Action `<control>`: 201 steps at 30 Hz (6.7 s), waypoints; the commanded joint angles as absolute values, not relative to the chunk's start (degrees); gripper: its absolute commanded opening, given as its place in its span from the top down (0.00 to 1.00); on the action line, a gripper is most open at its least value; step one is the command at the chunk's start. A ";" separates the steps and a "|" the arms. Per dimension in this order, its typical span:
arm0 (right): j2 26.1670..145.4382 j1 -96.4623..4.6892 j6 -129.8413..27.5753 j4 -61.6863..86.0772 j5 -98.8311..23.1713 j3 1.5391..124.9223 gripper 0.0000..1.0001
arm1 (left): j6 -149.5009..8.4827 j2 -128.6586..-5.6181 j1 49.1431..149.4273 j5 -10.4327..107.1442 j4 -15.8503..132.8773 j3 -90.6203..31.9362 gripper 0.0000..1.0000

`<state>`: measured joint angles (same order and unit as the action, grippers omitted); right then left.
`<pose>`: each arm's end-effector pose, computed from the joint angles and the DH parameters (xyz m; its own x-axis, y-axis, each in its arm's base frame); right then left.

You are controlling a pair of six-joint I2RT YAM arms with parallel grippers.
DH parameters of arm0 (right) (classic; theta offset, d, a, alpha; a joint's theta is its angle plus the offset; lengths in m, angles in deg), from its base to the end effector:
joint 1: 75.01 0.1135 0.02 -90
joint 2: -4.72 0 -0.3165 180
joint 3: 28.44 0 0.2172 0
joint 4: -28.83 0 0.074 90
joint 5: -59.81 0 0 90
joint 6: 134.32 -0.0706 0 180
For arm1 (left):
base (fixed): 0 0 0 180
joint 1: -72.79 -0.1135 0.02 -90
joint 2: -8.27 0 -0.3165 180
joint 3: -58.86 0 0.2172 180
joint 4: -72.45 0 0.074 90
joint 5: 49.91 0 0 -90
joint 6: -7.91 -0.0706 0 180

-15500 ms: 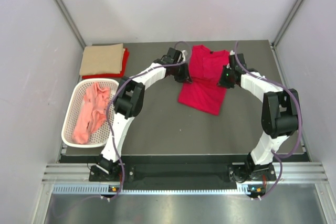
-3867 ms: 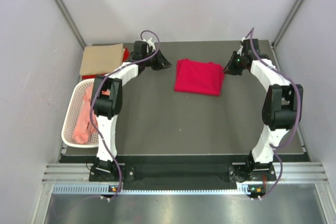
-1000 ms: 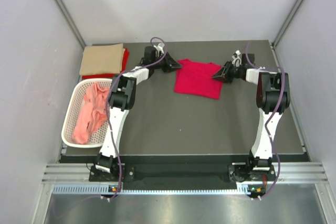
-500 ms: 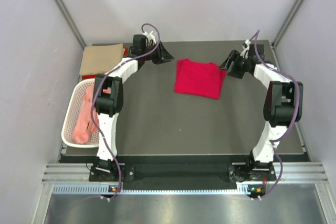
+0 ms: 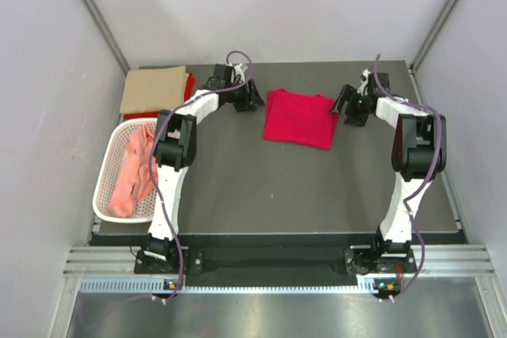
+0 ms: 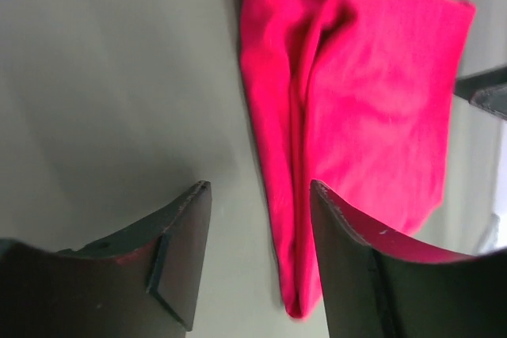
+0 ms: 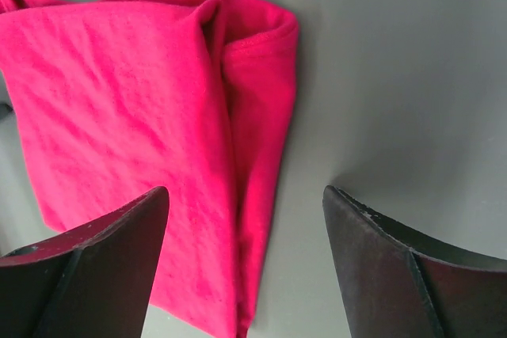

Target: Fold and stack the t-shirts

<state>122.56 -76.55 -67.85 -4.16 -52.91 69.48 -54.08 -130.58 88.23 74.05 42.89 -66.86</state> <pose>0.4565 0.0150 0.2084 -0.8142 0.3903 -0.4299 0.1276 0.8426 0.5232 0.5363 -0.1890 0.1825 -0.8666 -0.1648 -0.4711 0.2374 0.6941 -0.6796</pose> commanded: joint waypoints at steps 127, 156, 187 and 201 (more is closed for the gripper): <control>81.54 -59.72 -65.59 -4.17 -49.17 33.12 0.24 | -59.41 -130.78 95.73 63.03 36.28 -60.62 0.66; 82.59 -61.04 -65.59 -2.50 -50.40 36.55 0.23 | -91.04 -124.98 87.38 31.40 12.98 -93.14 1.00; 84.53 -64.20 -64.36 1.71 -52.77 37.61 0.22 | -115.40 -119.79 69.63 23.04 40.32 -92.96 1.00; 88.74 -64.99 -65.32 3.03 -57.00 37.34 0.22 | -112.06 -127.60 61.27 30.78 48.14 -89.71 0.99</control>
